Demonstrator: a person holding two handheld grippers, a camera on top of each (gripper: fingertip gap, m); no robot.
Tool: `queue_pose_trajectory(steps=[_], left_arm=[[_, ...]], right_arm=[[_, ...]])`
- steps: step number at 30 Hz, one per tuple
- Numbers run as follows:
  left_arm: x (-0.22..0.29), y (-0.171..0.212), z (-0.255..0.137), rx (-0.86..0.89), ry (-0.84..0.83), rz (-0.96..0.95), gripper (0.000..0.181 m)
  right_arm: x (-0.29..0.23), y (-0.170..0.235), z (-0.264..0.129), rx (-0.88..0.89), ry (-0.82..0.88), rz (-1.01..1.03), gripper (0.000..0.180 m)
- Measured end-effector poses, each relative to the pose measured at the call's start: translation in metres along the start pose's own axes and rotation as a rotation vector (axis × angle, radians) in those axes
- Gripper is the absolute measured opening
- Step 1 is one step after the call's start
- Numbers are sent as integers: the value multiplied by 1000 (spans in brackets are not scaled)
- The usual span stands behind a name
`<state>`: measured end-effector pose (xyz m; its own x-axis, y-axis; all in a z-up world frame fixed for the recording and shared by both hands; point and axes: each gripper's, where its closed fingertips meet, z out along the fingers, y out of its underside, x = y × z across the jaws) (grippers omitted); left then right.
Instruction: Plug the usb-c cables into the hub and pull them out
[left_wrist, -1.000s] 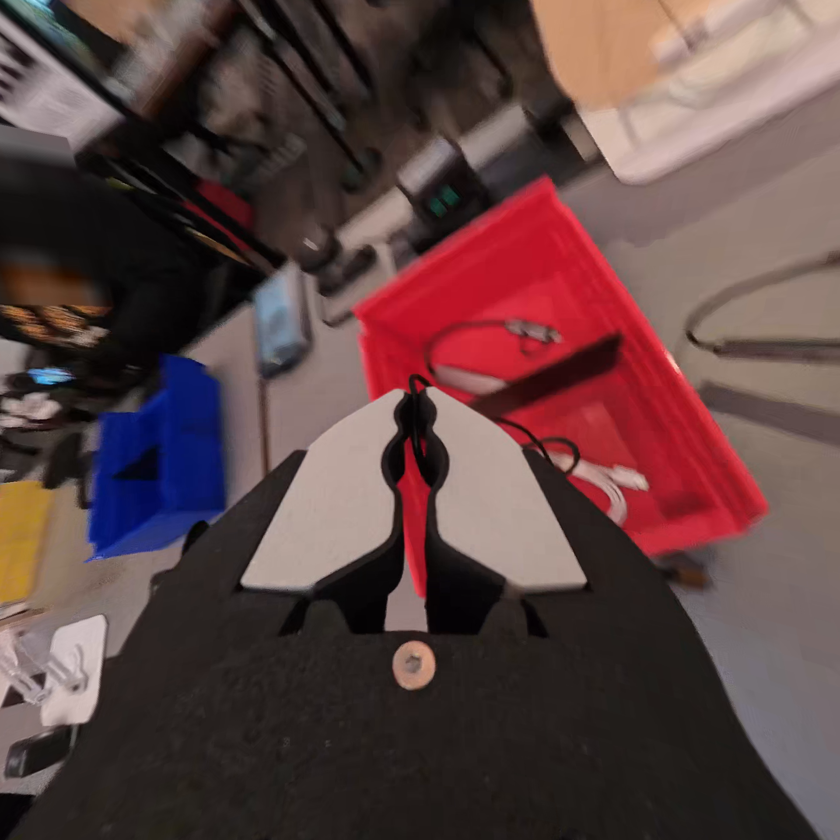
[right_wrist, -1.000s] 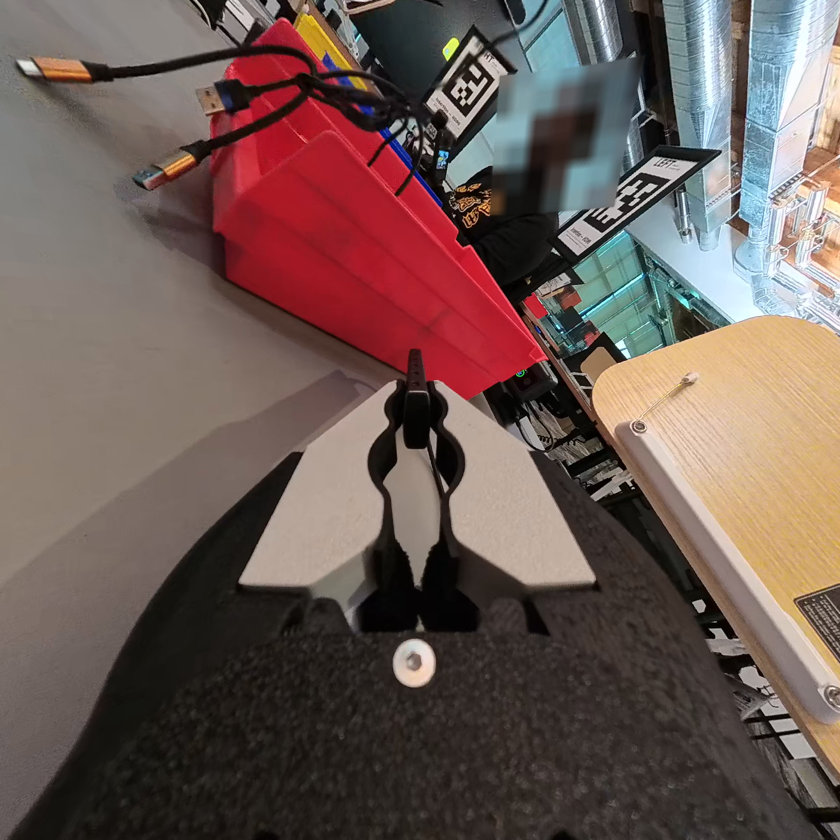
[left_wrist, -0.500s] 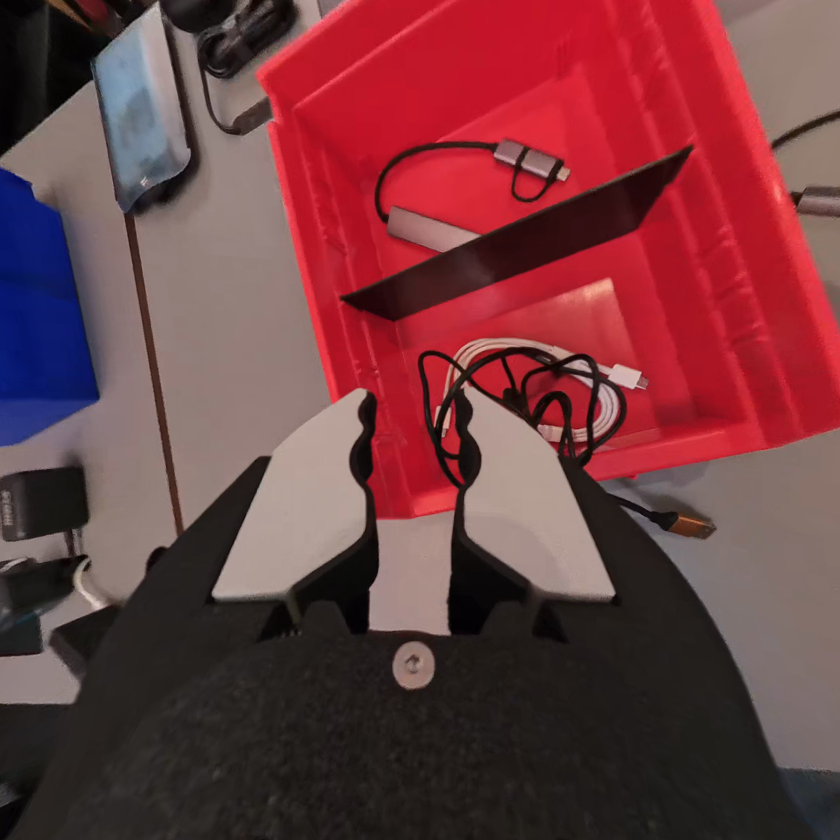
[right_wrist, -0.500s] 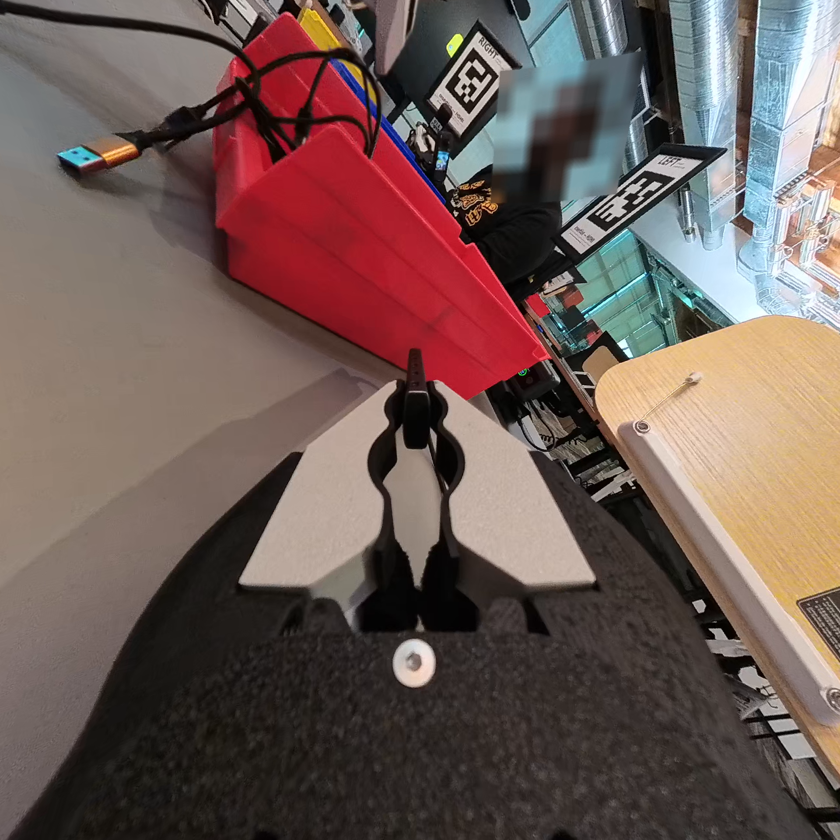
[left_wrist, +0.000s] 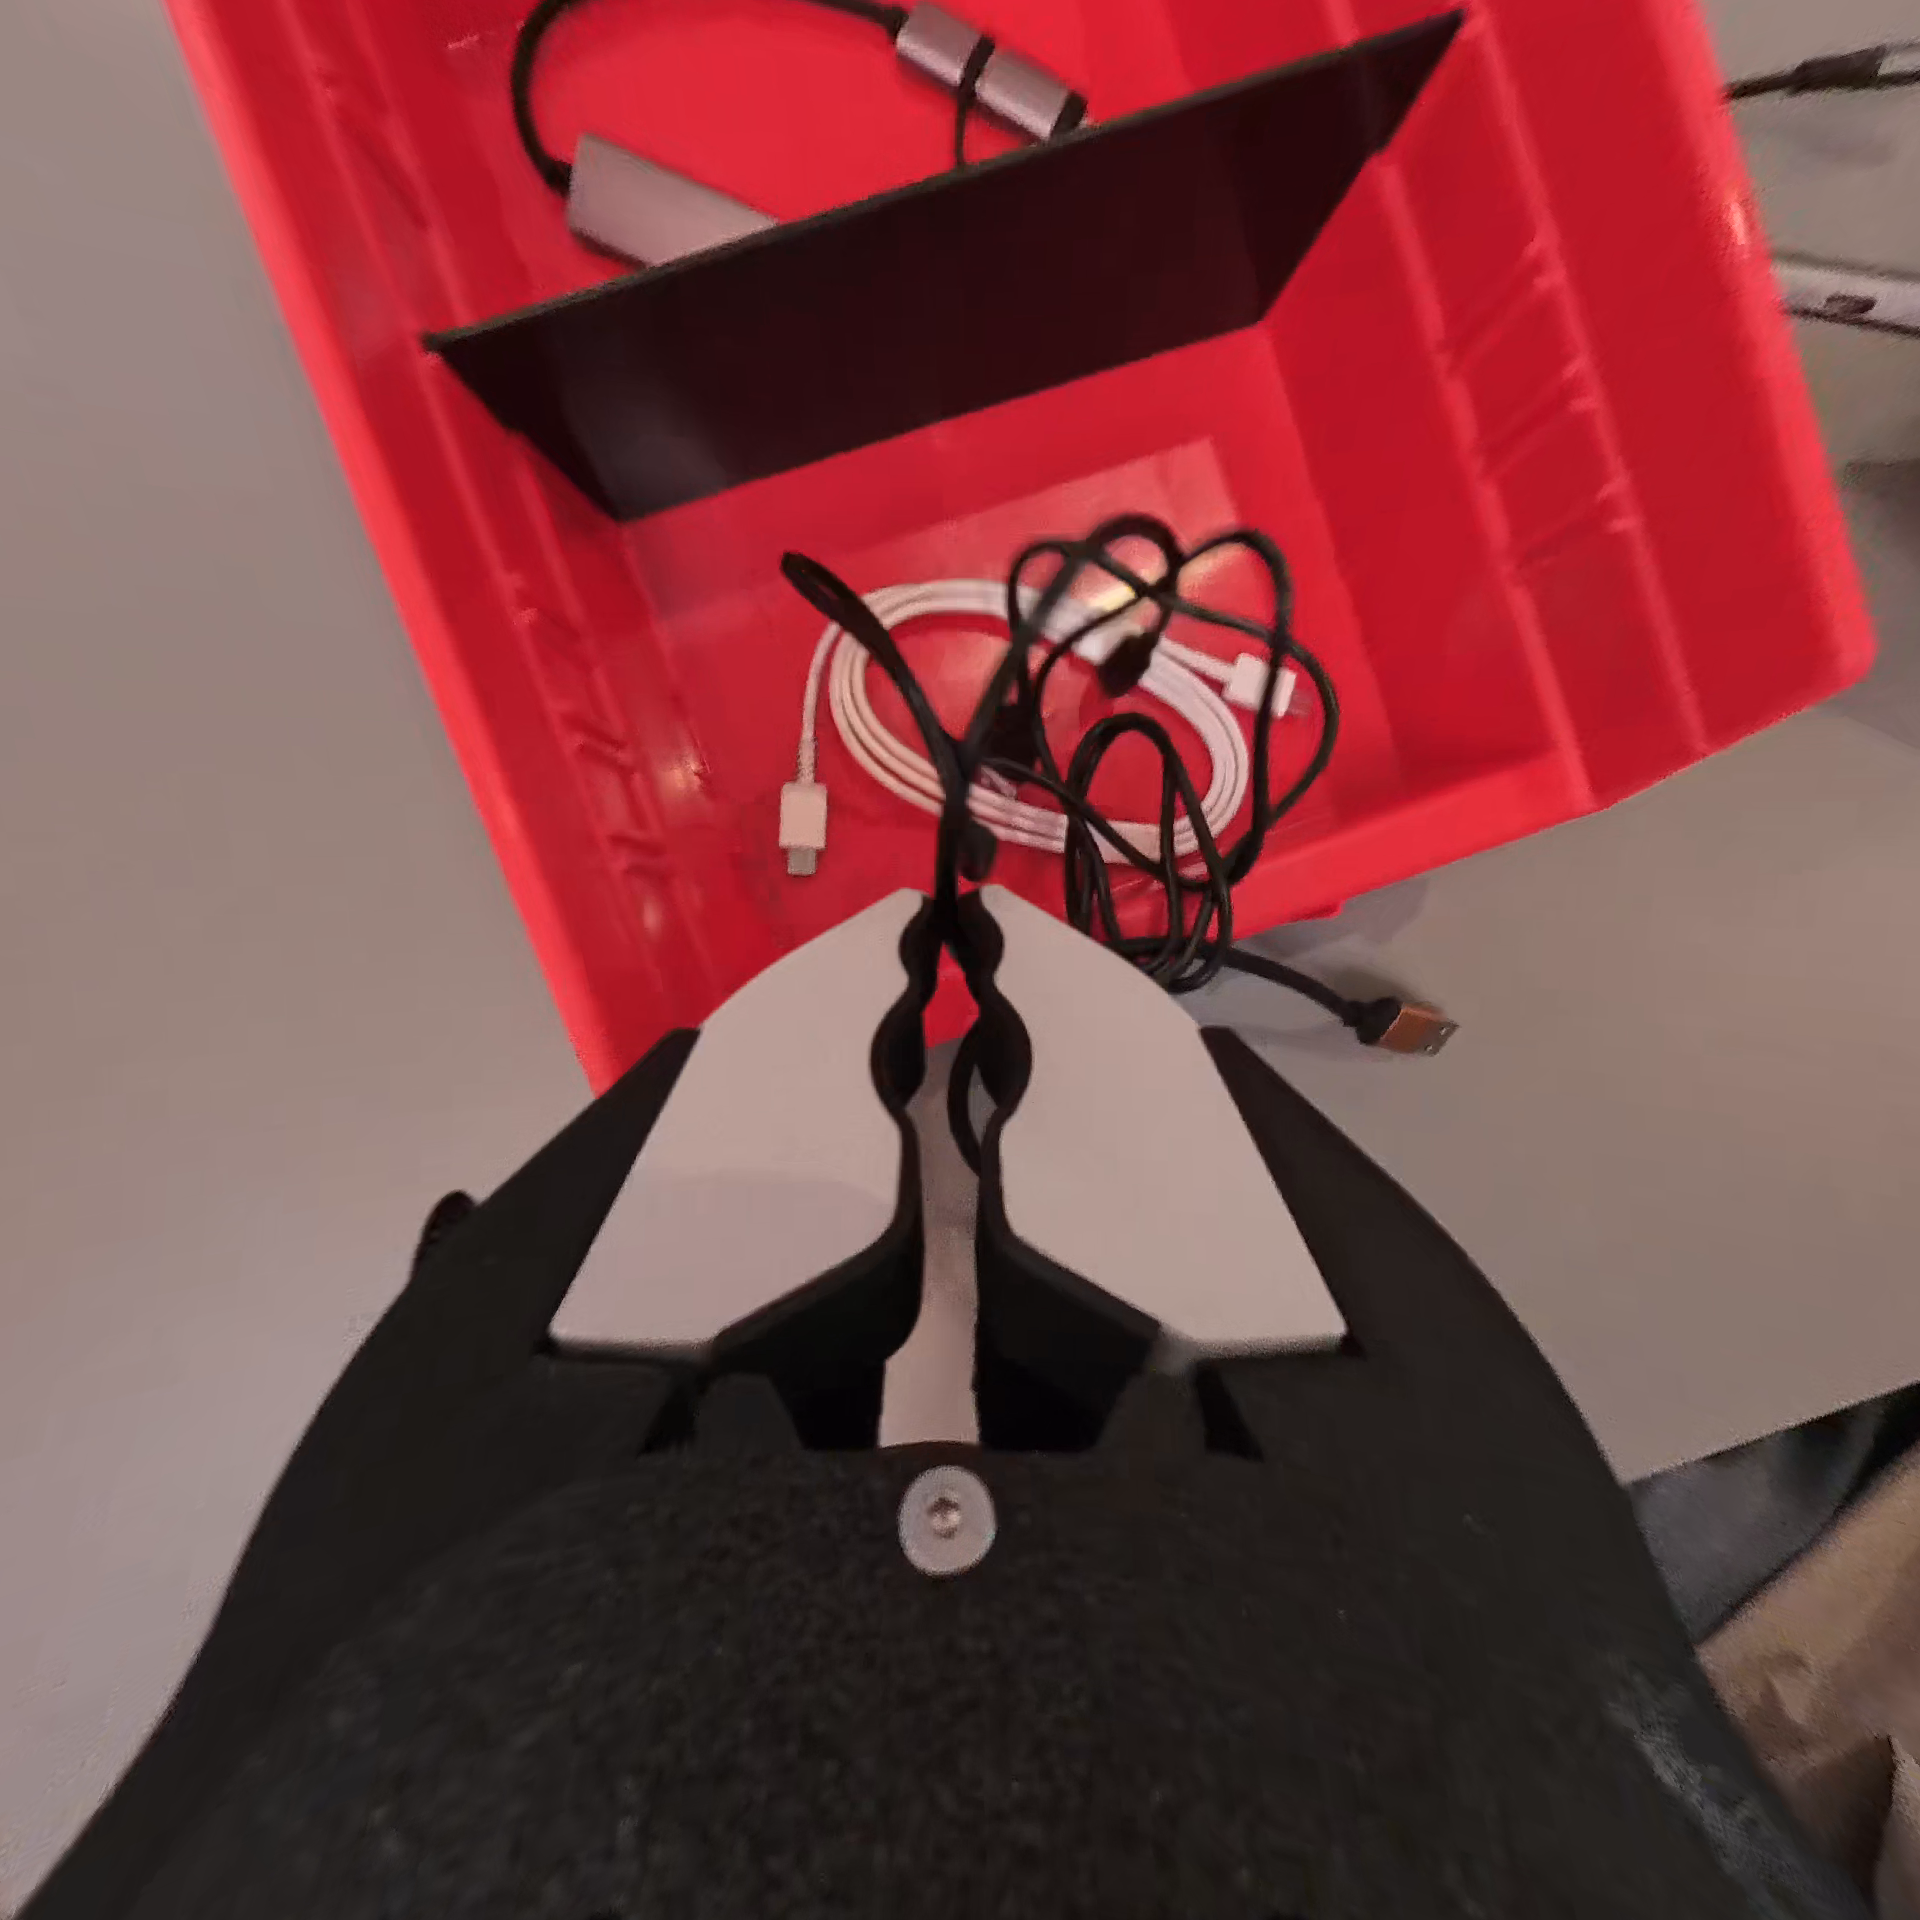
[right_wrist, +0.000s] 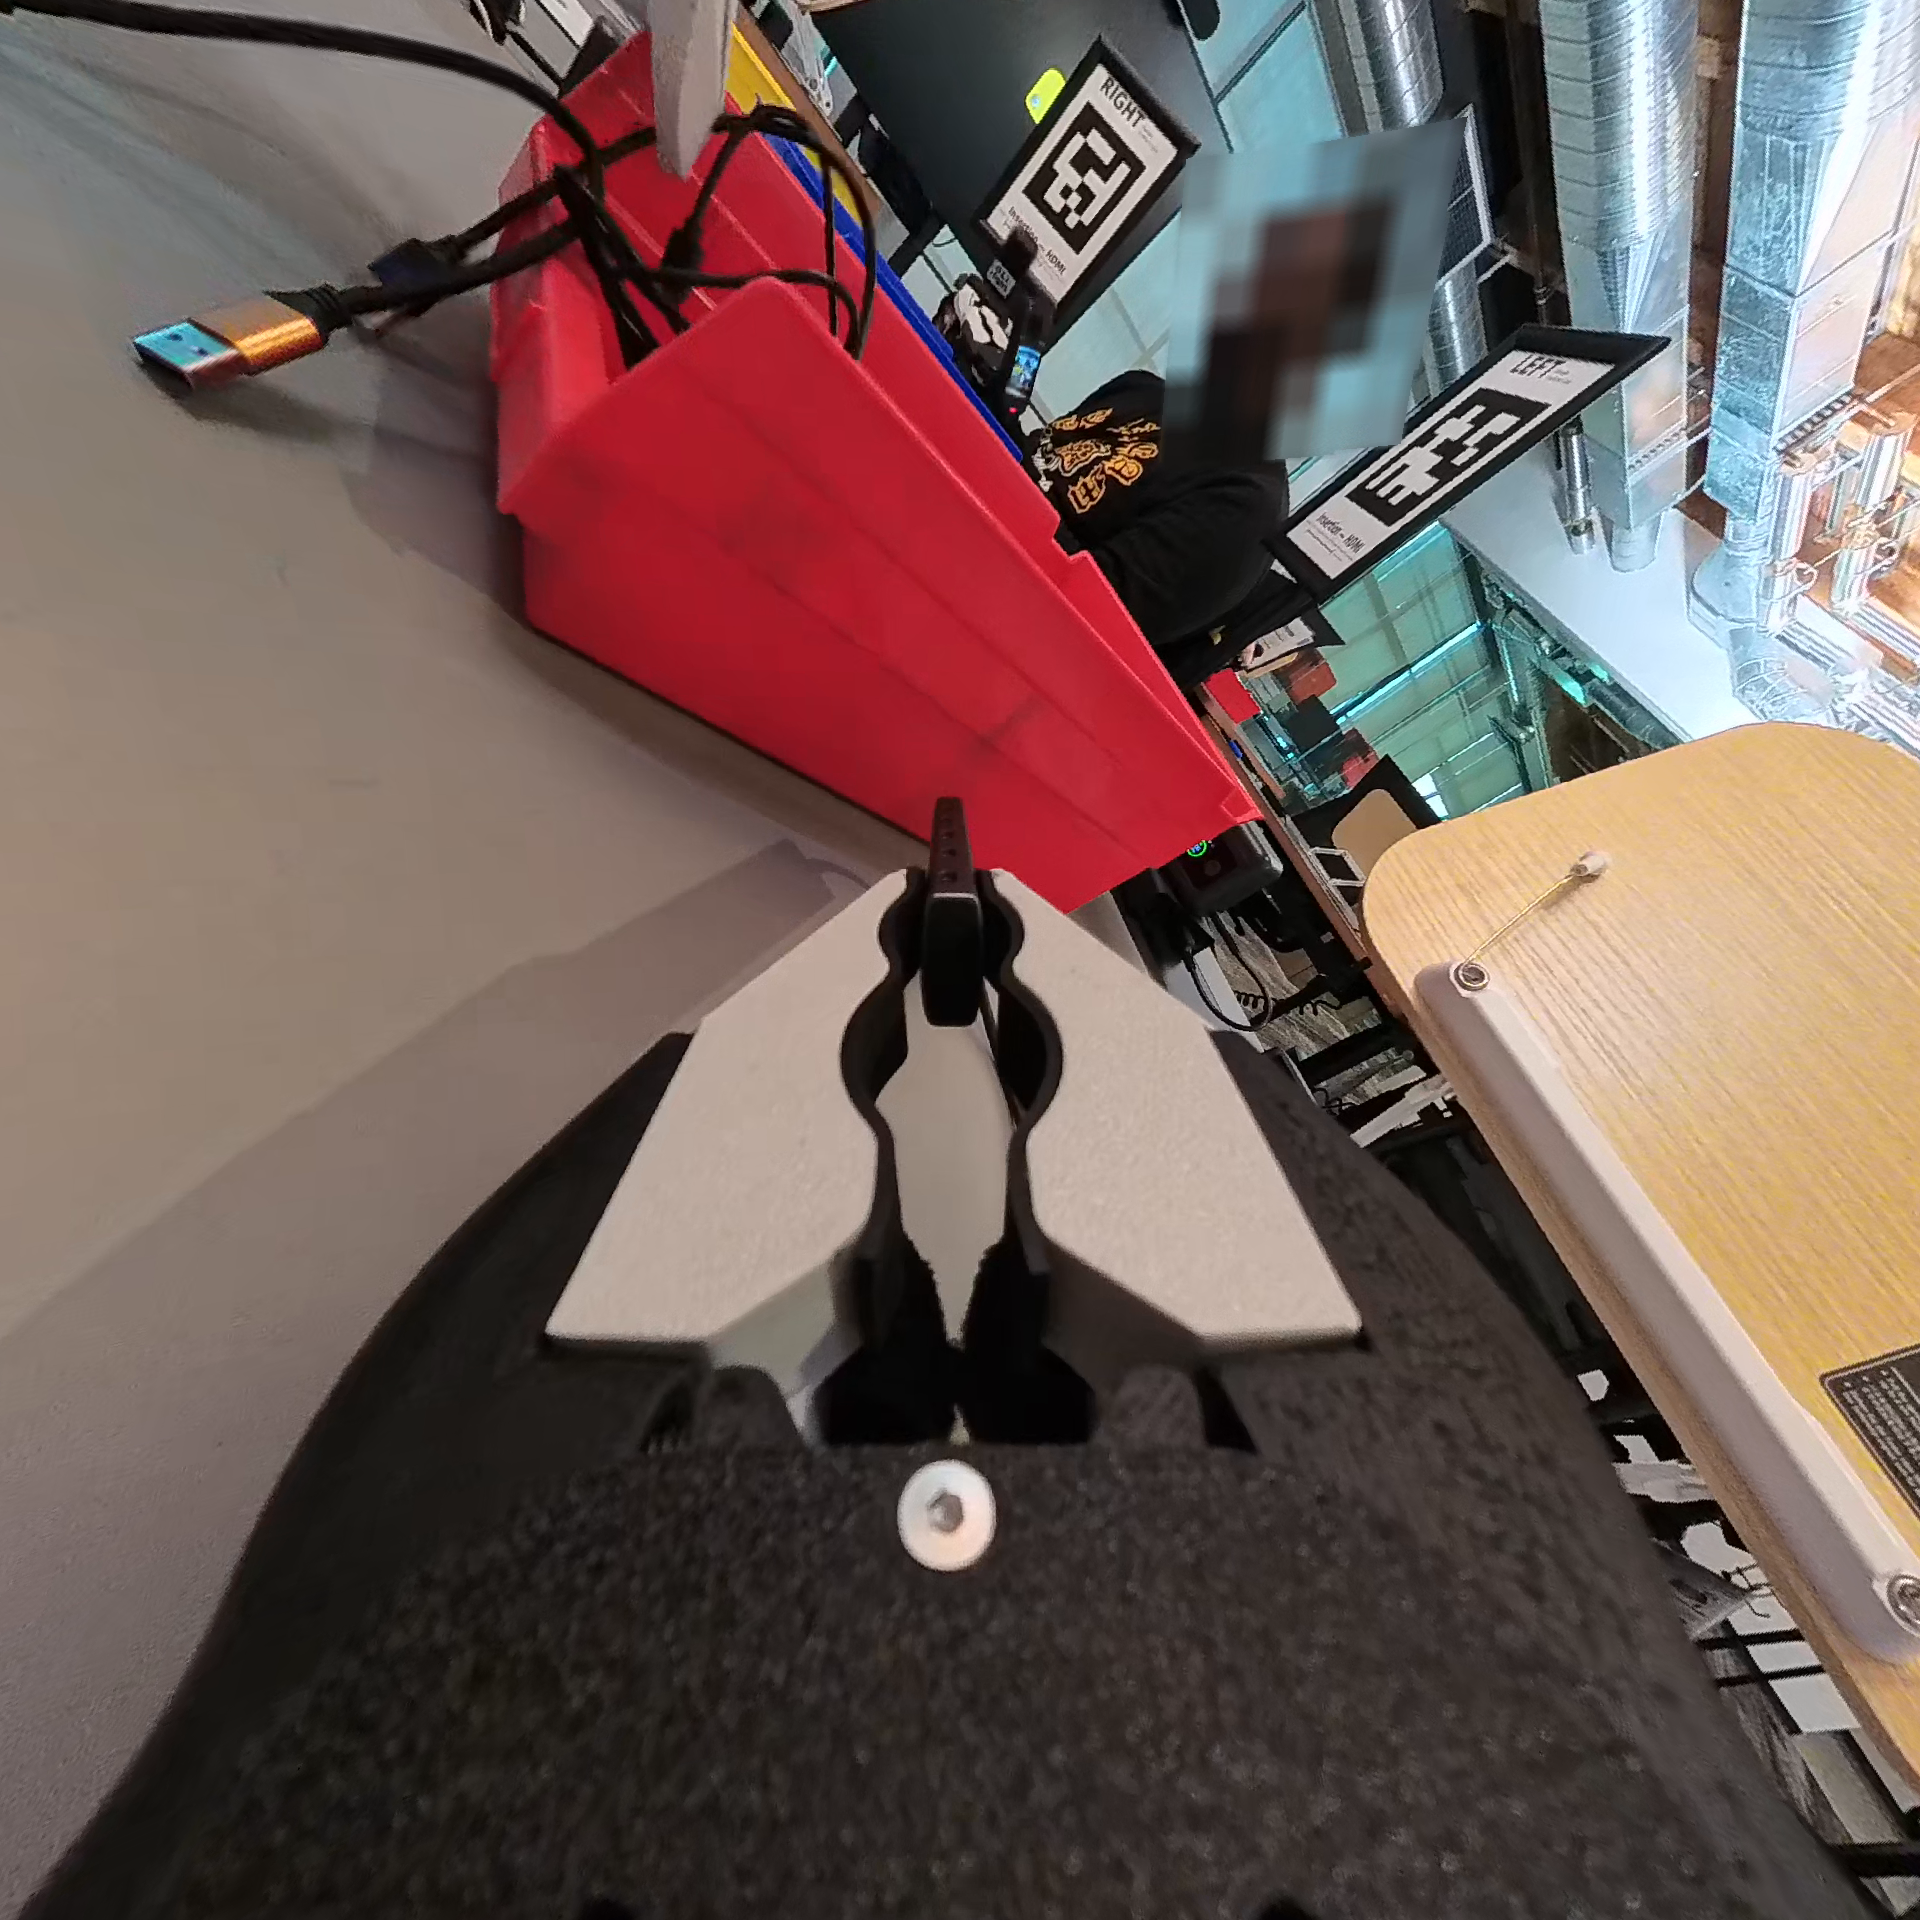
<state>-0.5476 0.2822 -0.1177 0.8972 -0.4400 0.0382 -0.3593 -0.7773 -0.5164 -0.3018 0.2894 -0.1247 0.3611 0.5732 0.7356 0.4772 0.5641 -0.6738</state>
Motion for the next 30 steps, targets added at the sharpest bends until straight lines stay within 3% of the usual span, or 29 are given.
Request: queue_pose_trajectory(steps=[4,8,10,12,13,16,18,20,23,26,27,30], left_arm=[[-8,-26,-24,120,-133,70,3],[-16,-78,-94,297,-622,375,3],[6,-104,-123,413,-736,498,3],[34,-116,-125,454,-723,619,3],[41,-113,-113,396,-692,680,3],[30,-78,-72,44,-707,869,3],[7,-57,-65,-180,-788,950,3],[-7,-50,-69,-277,-848,979,3],[-9,-59,-80,-224,-890,995,3],[-5,-89,-109,-54,-1075,1048,3],[2,-96,-112,42,-1044,1007,3],[23,-92,-102,229,-669,680,3]], right_arm=[[1,0,0,1,2,6,9],[1,0,0,1,0,2,9],[0,0,0,0,-1,1,9],[0,0,0,0,-1,1,9],[0,0,0,0,-1,0,9],[1,0,0,0,0,1,9],[1,0,0,1,0,3,9],[1,0,0,0,0,3,9],[0,0,0,0,-2,0,9],[0,1,1,-1,-3,1,9],[0,1,1,0,-2,1,9],[0,1,1,-1,-4,-1,9]])
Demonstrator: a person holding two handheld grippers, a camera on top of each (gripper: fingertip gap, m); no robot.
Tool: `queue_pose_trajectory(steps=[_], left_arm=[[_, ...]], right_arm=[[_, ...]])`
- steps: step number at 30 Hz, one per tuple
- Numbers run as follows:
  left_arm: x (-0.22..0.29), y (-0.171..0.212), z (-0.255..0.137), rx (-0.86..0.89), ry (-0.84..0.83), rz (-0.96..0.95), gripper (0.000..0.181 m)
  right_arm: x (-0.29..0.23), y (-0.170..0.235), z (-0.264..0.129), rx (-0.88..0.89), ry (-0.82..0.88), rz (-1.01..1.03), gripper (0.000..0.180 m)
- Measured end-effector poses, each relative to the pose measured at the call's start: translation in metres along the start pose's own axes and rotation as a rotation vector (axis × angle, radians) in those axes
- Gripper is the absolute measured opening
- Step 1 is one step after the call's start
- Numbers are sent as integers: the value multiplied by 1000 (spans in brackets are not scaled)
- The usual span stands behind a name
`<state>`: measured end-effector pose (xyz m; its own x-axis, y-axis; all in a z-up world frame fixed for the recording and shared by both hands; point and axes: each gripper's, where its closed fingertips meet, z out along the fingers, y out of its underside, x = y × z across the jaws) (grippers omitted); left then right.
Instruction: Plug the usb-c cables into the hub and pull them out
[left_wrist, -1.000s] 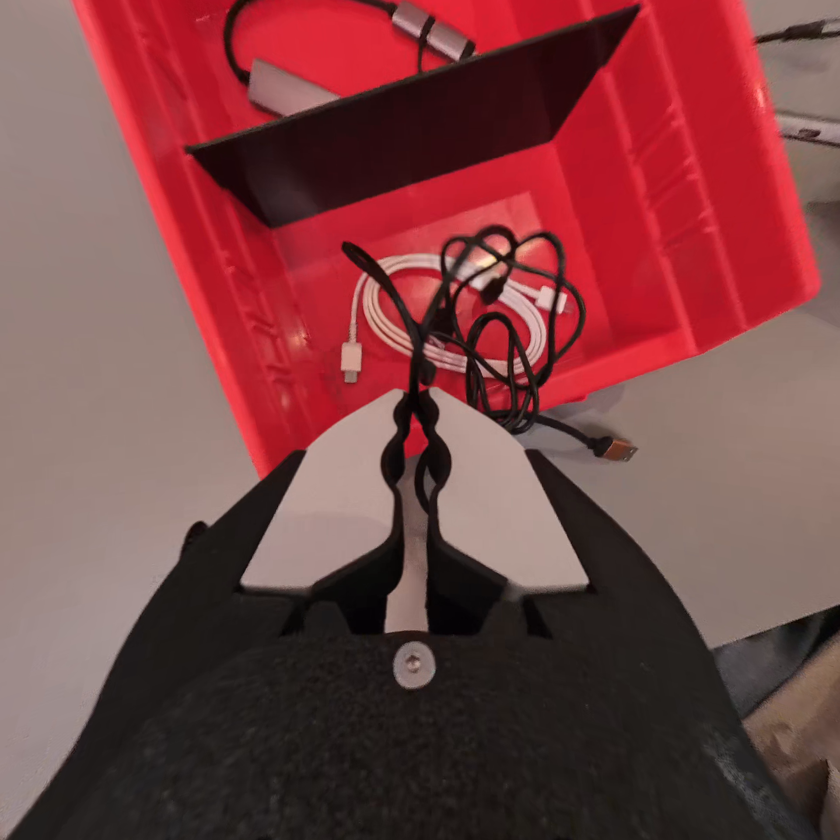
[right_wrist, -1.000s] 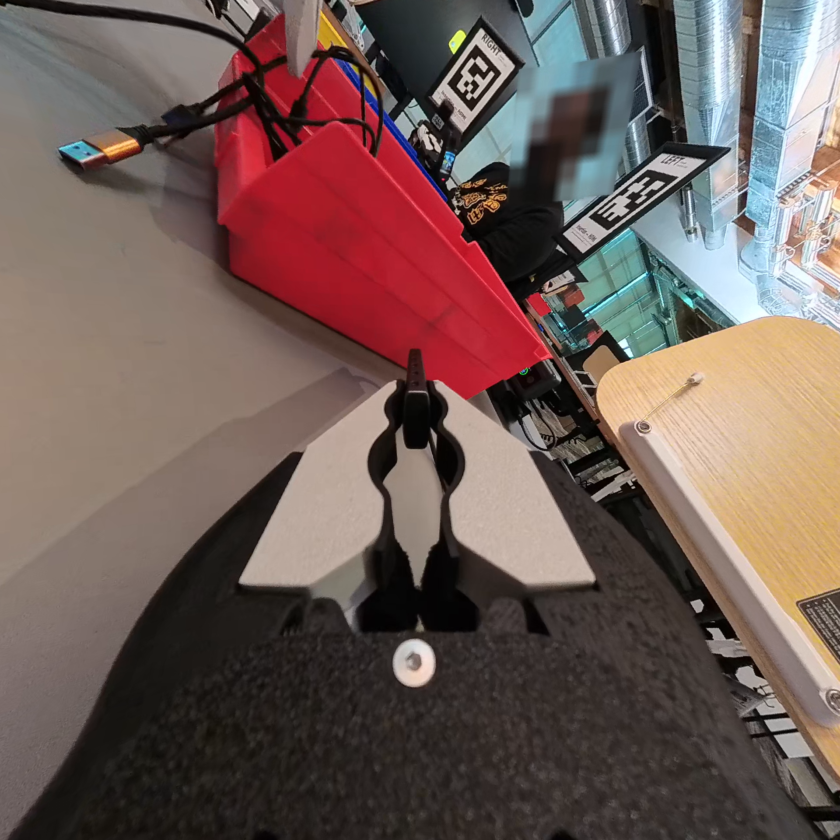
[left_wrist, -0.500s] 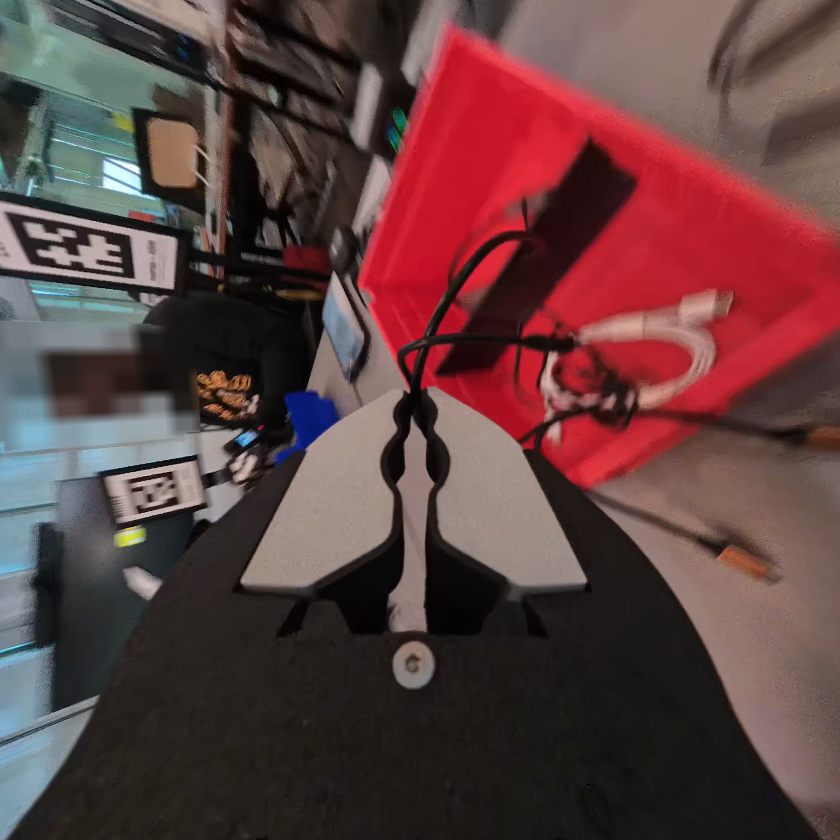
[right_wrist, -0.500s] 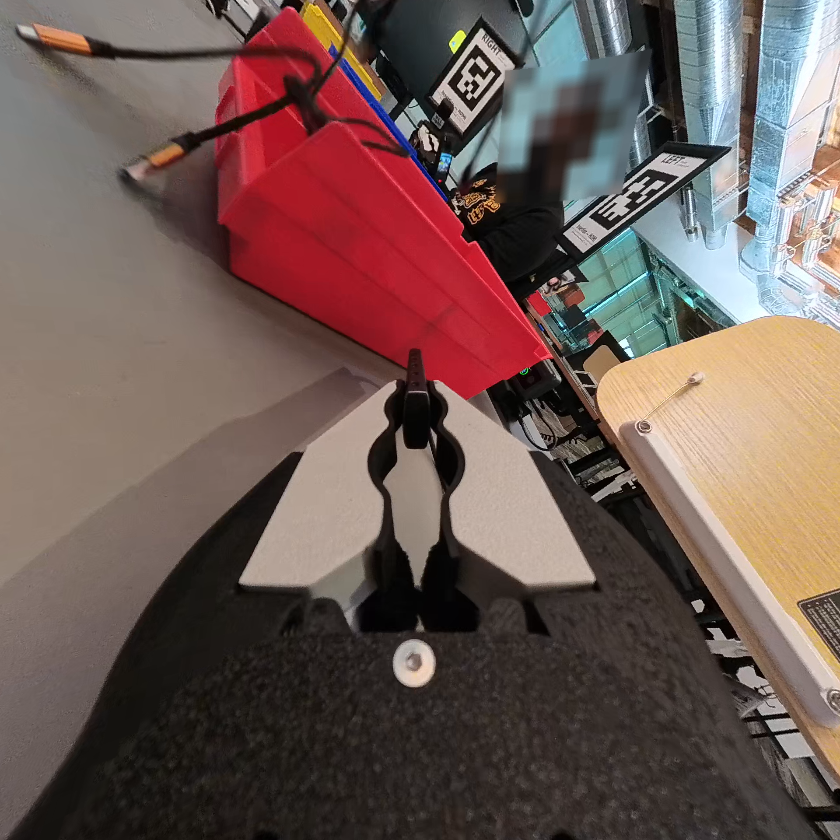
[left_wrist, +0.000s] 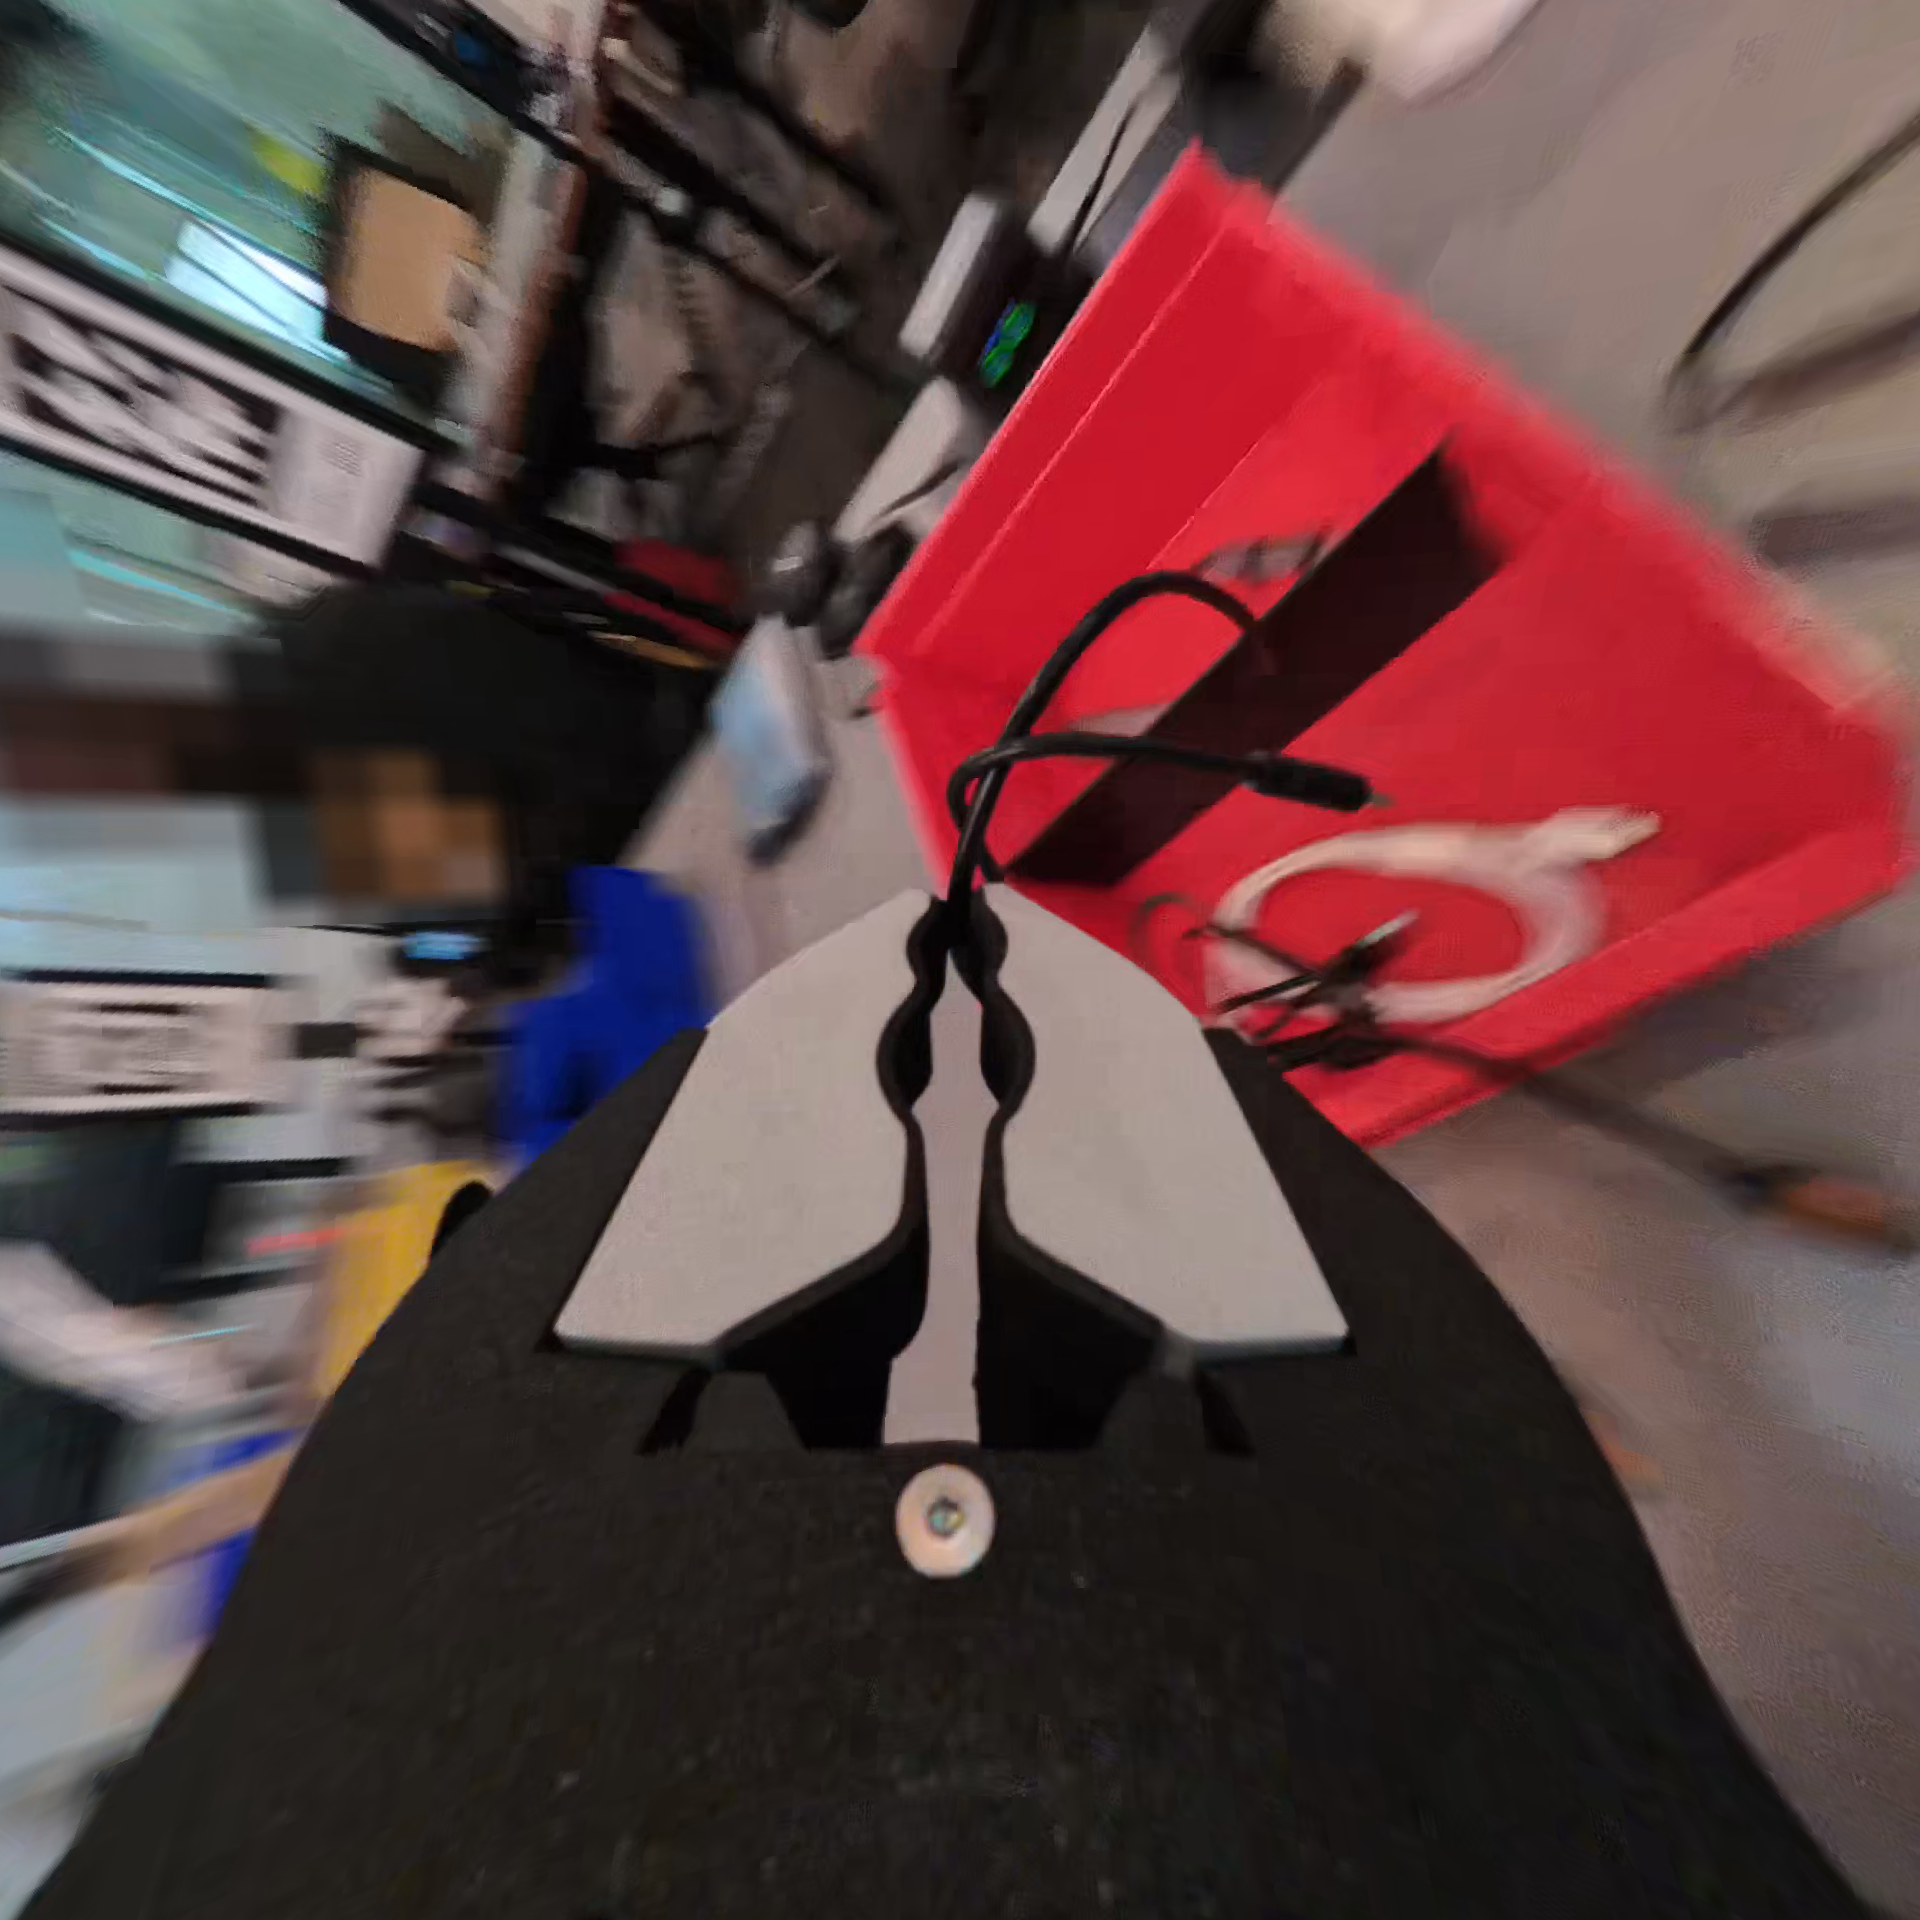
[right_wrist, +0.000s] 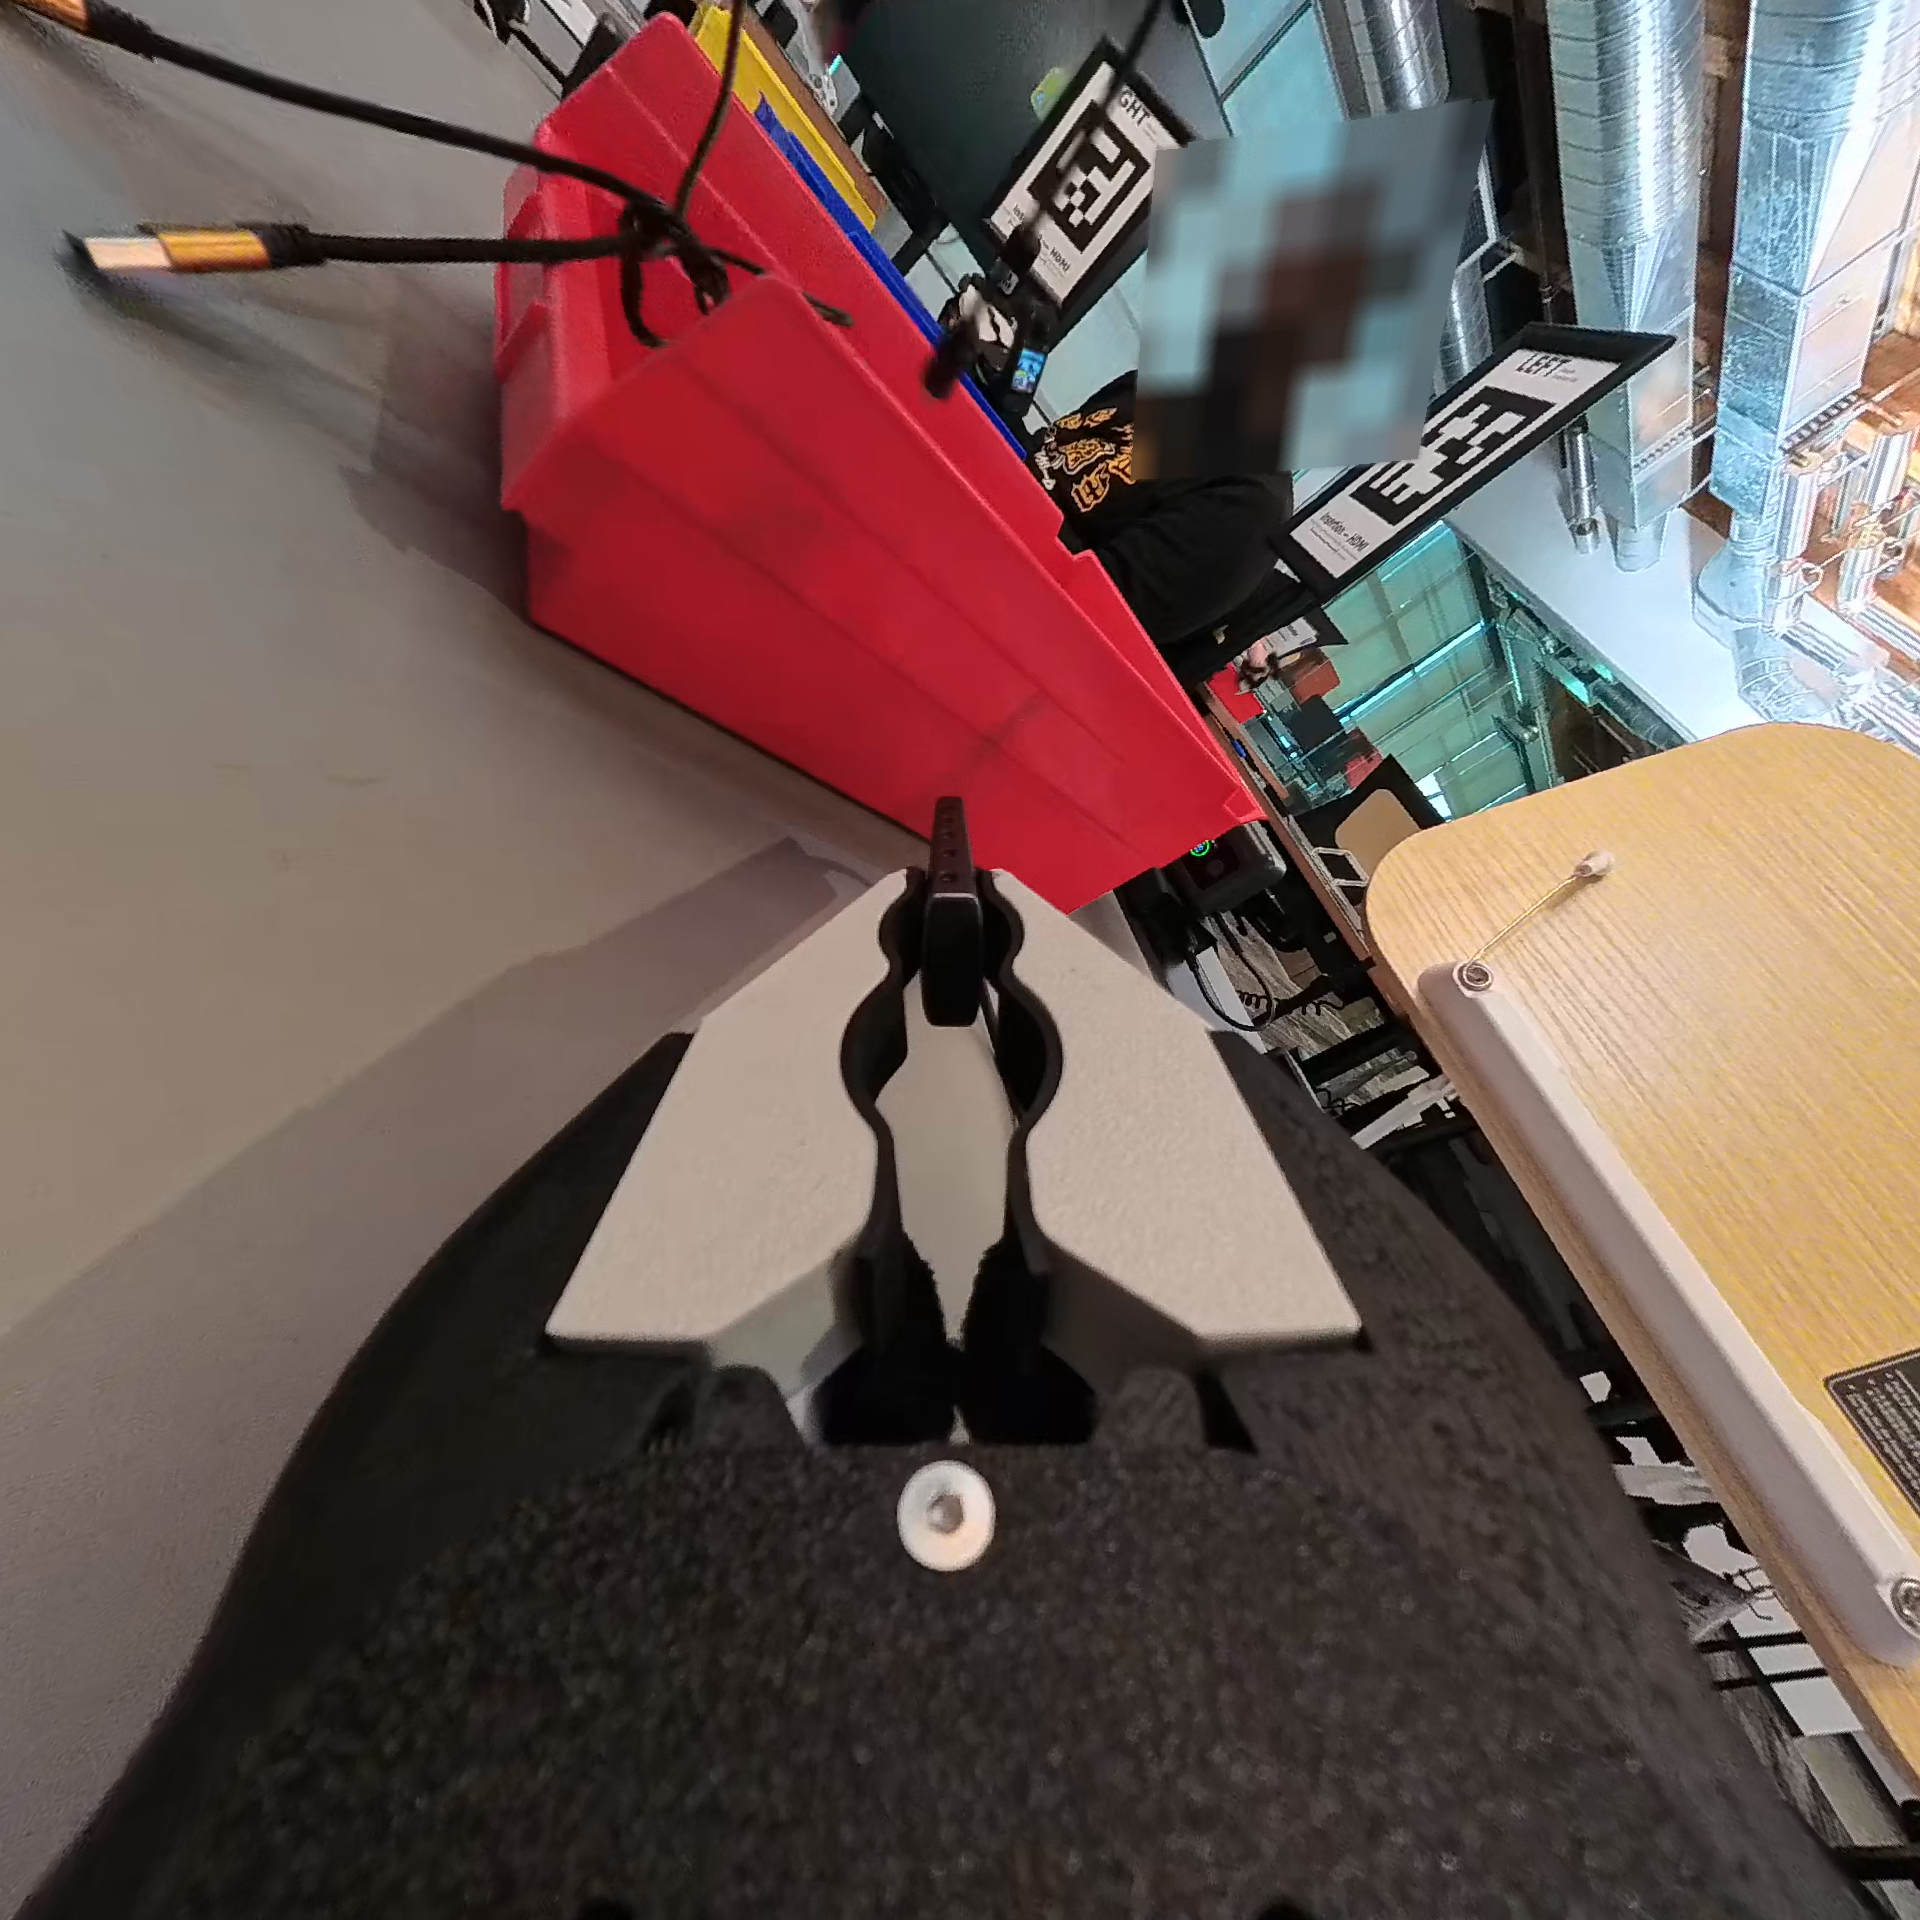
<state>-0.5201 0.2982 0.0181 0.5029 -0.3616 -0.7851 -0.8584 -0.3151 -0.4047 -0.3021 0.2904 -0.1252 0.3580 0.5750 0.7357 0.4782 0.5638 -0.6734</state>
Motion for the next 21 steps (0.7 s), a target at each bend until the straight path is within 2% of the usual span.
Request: queue_pose_trajectory(steps=[2,5,8,13,15,18,21], left_arm=[[6,-10,-5,102,196,-303,3],[4,-15,-10,187,333,-557,3],[4,-15,-10,215,438,-739,3],[27,-25,-16,228,846,-1022,3],[24,-37,-26,299,995,-1127,3],[3,-63,-53,494,1270,-1330,2],[0,-69,-56,558,1333,-1376,3]], right_arm=[[0,0,0,-1,-2,-1,9],[0,0,0,0,-1,-1,9],[-1,1,1,-1,-2,-1,9],[-1,1,1,-2,-4,-2,9],[-1,1,1,-2,-4,-2,9],[-1,2,1,-2,-5,0,9],[-1,2,1,-3,-8,-2,9]])
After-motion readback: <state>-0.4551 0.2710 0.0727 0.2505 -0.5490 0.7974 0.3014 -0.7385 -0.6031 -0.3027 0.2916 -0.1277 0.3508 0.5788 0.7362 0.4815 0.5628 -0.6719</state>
